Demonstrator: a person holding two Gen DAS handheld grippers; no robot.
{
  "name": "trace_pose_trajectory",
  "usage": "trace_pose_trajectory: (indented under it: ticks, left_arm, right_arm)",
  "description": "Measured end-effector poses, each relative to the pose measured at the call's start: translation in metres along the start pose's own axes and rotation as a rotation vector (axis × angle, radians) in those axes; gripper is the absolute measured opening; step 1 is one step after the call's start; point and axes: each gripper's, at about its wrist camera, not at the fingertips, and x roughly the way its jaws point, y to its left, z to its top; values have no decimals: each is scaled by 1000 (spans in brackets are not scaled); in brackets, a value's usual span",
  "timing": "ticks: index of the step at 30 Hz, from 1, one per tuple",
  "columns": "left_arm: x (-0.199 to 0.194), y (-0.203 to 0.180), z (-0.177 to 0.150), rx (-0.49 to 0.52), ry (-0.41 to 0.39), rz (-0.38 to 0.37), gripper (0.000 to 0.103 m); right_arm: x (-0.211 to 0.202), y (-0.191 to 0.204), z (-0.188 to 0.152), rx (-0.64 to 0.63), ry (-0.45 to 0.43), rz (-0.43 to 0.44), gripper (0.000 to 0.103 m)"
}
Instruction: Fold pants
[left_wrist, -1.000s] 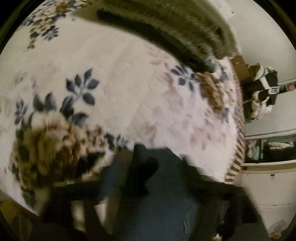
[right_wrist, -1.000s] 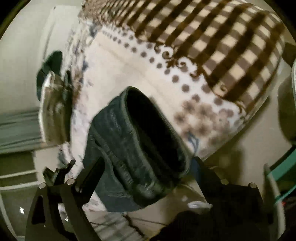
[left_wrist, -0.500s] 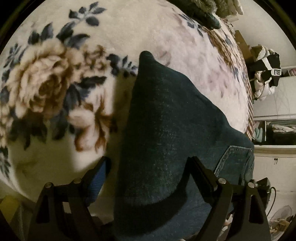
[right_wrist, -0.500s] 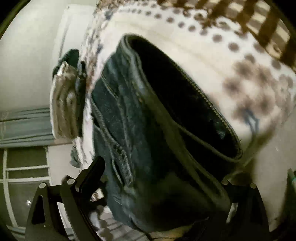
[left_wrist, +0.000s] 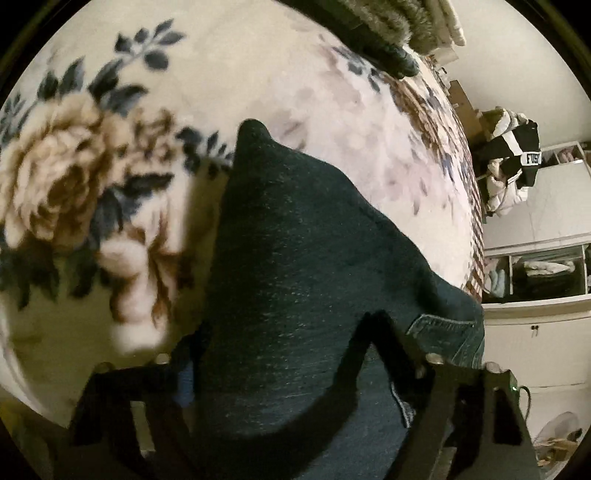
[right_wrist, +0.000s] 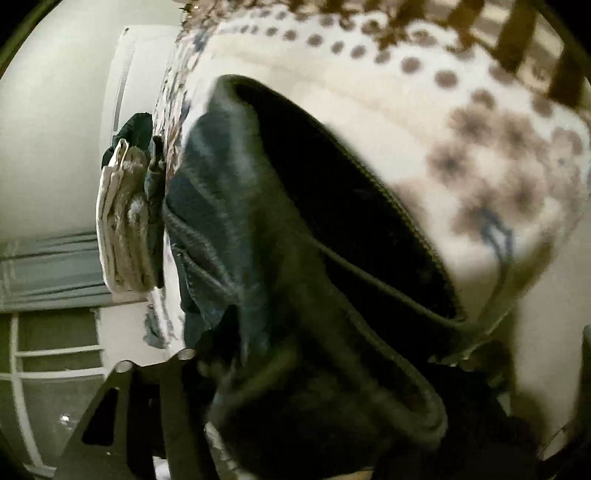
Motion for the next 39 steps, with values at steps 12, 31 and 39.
trace_pose_trajectory:
  ticks: [12,31,39]
  left_arm:
    - [-57,-22,1,44,-41,-89,24]
    - [-239,-104,138,55,-218,-93,24]
    - [-250,-107,302,71,-273,-95,25]
  right_arm:
    - [-46,52,-21,-105,-35,-23,39]
    - [-93,316,6,-291,-56,131,38]
    - [-5,460,73,-294,-113,161,38]
